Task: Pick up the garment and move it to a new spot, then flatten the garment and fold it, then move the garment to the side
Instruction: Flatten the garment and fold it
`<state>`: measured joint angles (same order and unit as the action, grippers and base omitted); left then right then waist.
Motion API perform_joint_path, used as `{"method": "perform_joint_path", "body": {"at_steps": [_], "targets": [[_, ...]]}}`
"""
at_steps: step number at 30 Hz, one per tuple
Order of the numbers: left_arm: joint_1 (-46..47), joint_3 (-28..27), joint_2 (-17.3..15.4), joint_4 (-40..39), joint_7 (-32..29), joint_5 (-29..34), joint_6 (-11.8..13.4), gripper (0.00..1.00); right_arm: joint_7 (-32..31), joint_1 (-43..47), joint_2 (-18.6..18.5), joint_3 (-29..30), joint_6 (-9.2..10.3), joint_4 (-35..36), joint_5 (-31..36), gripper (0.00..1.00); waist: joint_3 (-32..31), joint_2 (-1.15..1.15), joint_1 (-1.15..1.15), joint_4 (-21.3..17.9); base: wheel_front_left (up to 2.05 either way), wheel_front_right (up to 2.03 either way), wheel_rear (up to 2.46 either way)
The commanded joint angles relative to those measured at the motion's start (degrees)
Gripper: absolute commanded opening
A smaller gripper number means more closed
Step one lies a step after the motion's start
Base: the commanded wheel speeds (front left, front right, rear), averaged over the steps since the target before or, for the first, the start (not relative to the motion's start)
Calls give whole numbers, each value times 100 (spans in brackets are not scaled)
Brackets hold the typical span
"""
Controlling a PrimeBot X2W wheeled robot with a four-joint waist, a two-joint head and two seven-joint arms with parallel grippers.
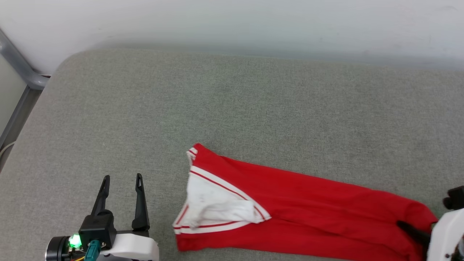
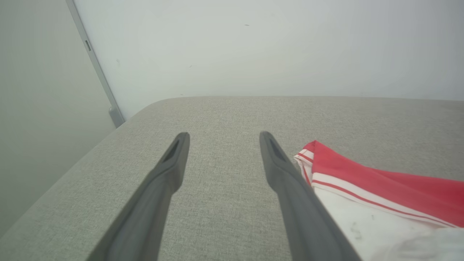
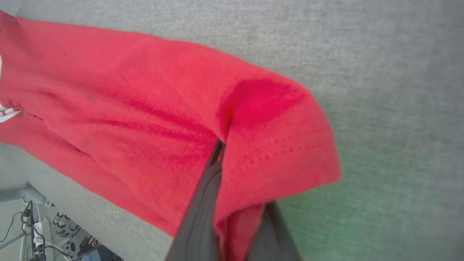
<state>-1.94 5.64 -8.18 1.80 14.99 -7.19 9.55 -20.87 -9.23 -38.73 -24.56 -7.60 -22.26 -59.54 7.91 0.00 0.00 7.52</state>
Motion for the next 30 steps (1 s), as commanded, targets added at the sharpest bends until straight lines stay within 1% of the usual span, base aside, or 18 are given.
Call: {"method": "perform_joint_path", "body": {"at_steps": [1,4,6,7,10,14,17,22,27,30], "targets": [[-50,-48,51,7,26,71,-61,100,59,-31,-201,57,20,-180,0,0,-29,0,0,-4,0,0,0],[-88,-95,91,22,26,130,-112,100,128,-14,-346,116,20,-335,10,0,-52,0,0,-2,0,0,0],[-115,-152,136,46,26,201,-191,100,220,44,-539,246,19,-619,9,0,-89,0,0,0,0,0,0],[-115,-152,136,46,26,201,-191,100,220,44,-539,246,19,-619,9,0,-89,0,0,0,0,0,0],[-131,-184,193,76,26,269,-248,100,275,86,-691,335,17,-830,65,0,-138,0,0,2,0,0,0],[-186,-218,234,116,26,343,-326,100,280,147,-815,432,17,-745,23,0,-228,0,0,-8,0,0,0],[-242,-258,254,140,26,375,-354,100,217,260,-823,483,15,-425,-51,0,-295,0,0,-24,0,0,0],[-269,-290,282,177,26,433,-408,100,76,498,-698,672,14,409,-198,0,-344,0,0,-26,0,0,0],[-289,-312,317,203,26,485,-439,100,-241,691,-428,908,14,1394,-42,0,-313,0,0,-45,0,0,0],[-231,-306,340,210,26,500,-450,100,-456,657,-177,1005,14,1895,169,0,-245,0,0,-52,0,0,0]]}}
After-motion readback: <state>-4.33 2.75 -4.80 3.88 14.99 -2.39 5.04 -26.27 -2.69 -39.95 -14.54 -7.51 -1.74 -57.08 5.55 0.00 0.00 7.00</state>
